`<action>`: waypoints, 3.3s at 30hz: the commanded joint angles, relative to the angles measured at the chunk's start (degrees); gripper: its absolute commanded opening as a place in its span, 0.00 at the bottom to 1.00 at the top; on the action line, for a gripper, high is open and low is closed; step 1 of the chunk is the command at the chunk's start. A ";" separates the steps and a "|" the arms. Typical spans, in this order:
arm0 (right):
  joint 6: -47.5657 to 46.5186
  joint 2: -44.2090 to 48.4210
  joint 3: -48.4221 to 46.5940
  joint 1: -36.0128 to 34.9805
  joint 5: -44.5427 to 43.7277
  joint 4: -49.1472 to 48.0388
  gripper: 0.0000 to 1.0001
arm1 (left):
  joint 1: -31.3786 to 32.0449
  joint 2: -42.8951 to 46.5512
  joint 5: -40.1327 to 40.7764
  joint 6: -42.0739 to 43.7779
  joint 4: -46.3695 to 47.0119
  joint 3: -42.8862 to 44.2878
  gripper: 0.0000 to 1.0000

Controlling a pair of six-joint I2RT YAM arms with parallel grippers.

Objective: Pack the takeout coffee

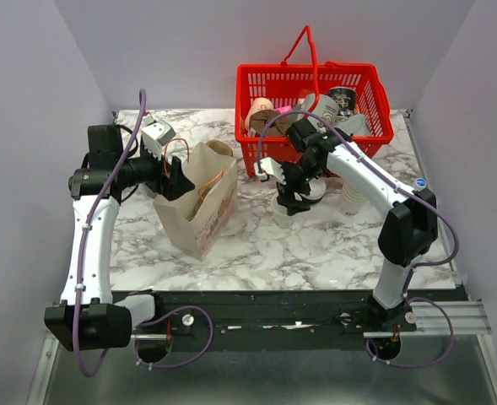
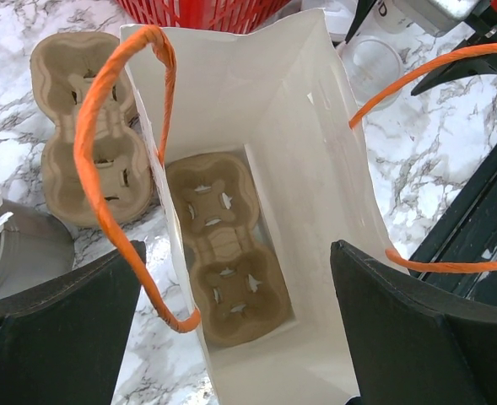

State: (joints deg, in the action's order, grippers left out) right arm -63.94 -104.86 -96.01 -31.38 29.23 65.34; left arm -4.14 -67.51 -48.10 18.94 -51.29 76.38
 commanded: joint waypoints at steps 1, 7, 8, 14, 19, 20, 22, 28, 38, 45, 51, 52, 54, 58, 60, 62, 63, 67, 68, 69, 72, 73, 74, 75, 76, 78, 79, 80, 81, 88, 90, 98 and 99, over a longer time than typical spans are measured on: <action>0.13 -2.10 -1.73 0.26 1.00 3.13 1.00 | -0.43 0.88 -0.51 -0.39 0.84 -0.35 0.99; 1.72 -2.90 -2.08 0.35 0.74 2.86 1.00 | -0.34 0.97 -0.68 -0.66 0.93 -0.44 0.99; 1.80 -2.72 -1.99 0.35 0.65 2.60 1.00 | -0.43 1.06 -0.60 -0.74 0.93 -0.44 0.99; 2.24 -1.58 -2.34 0.35 1.44 2.77 1.00 | -0.43 1.23 -1.03 -0.92 0.93 -0.53 0.99; 3.12 0.00 -2.08 0.35 1.27 1.29 1.00 | -0.43 1.41 -1.12 -0.92 1.01 -0.97 0.99; 3.64 -0.08 -2.08 0.35 1.00 0.93 1.00 | -0.34 1.50 -1.21 -1.01 1.19 -0.97 0.99; 5.58 -0.52 -2.52 0.35 0.65 0.32 1.00 | -0.43 1.32 -1.30 -1.10 1.28 -1.14 0.99; 9.89 -2.89 -3.66 0.35 -0.32 -0.04 1.00 | -0.34 1.50 -1.65 -1.27 1.45 -1.23 0.99; 9.71 -2.19 -2.96 0.35 -0.40 -0.48 1.00 | -0.34 1.41 -1.91 -1.45 2.07 -2.02 0.99; 9.28 -3.60 -3.05 0.35 -0.58 1.28 1.00 | -0.34 1.59 -1.74 -1.45 1.72 -1.85 0.99; 9.45 -3.16 -1.99 0.35 -0.75 0.41 1.00 | -0.43 1.50 -1.74 -1.45 1.80 -2.02 0.99; 9.45 -2.81 -1.64 0.44 -0.84 -0.03 1.00 | -0.43 1.59 -1.74 -1.45 1.89 -1.94 0.99; 9.45 -2.46 -0.76 0.35 -1.28 -0.91 1.00 | -0.34 1.24 -1.74 -1.54 1.98 -1.85 0.99; 9.45 -1.32 1.26 0.35 -2.25 -3.11 0.98 | -0.43 1.15 -1.91 -2.06 2.42 -1.85 0.99; 9.71 -0.09 3.01 0.35 -3.04 -5.48 0.98 | -0.43 1.06 -1.91 -2.15 2.33 -1.85 0.99; 9.80 0.44 3.63 0.44 -3.39 -6.89 0.98 | -0.43 1.06 -1.91 -2.15 2.33 -1.94 0.99; 9.80 0.71 3.81 0.35 -3.65 -7.16 0.98 | -0.52 1.15 -1.91 -2.15 2.25 -2.02 0.99; 9.89 0.71 3.72 0.35 -3.92 -7.33 0.96 | -0.60 0.97 -1.91 -2.33 2.51 -2.02 0.99; 9.80 0.62 3.81 0.35 -3.83 -7.33 0.95 | -0.52 0.88 -2.00 -2.24 2.60 -2.02 0.99; 9.89 0.53 3.72 0.26 -3.75 -7.25 0.95 | -0.52 0.88 -2.00 -2.33 2.60 -2.02 0.99; 10.06 0.01 3.28 0.35 -3.39 -6.19 0.92 | -0.52 0.80 -2.09 -2.33 2.60 -1.94 0.99; 10.15 -0.26 3.19 0.26 -3.39 -6.02 0.91 | -0.60 0.80 -2.09 -2.41 2.60 -1.94 0.99; 10.24 -0.26 3.19 0.35 -3.22 -5.75 0.91 | -0.52 0.80 -2.09 -2.42 2.60 -1.85 0.99; 10.33 -0.43 3.11 0.26 -3.22 -5.84 0.89 | -0.60 0.80 -2.00 -2.42 2.51 -1.85 0.99; 10.76 -0.43 3.02 0.35 -3.31 -5.75 0.88 | -0.60 0.80 -2.09 -2.33 2.60 -1.93 0.99; 12.08 -0.87 2.84 0.26 -4.18 -6.80 0.87 | -0.60 0.80 -2.18 -2.41 2.60 -2.02 0.99; 13.57 -0.96 2.67 0.26 -5.40 -7.15 0.87 | -0.60 0.80 -2.18 -2.42 2.68 -2.02 0.99; 14.19 -1.31 2.58 0.26 -5.94 -7.68 0.87 | -0.60 0.80 -2.26 -2.59 2.68 -2.02 0.99; 15.24 -1.40 2.40 0.26 -6.46 -7.86 0.87 | -0.60 0.80 -2.27 -2.59 2.68 -2.02 0.99; 17.53 -1.31 2.67 0.17 -8.23 -8.65 0.82 | -0.78 0.80 -2.44 -2.59 2.77 -1.76 0.99; 17.71 -0.96 2.67 0.17 -8.23 -8.65 0.77 | -0.69 0.62 -2.44 -2.77 2.77 -1.50 0.99; 17.89 2.63 1.79 0.17 -7.70 -7.51 0.68 | -1.04 -0.43 -4.46 -8.29 5.84 5.44 0.99; 17.89 3.16 1.61 0.17 -7.70 -7.25 0.67 | -1.22 -0.61 -4.55 -9.52 6.20 6.40 0.99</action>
State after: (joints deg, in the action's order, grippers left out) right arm -46.50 -105.16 -93.06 -31.38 22.92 57.10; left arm -4.54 -67.68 -49.76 14.26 -48.84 77.67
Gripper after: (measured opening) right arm 0.850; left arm 0.988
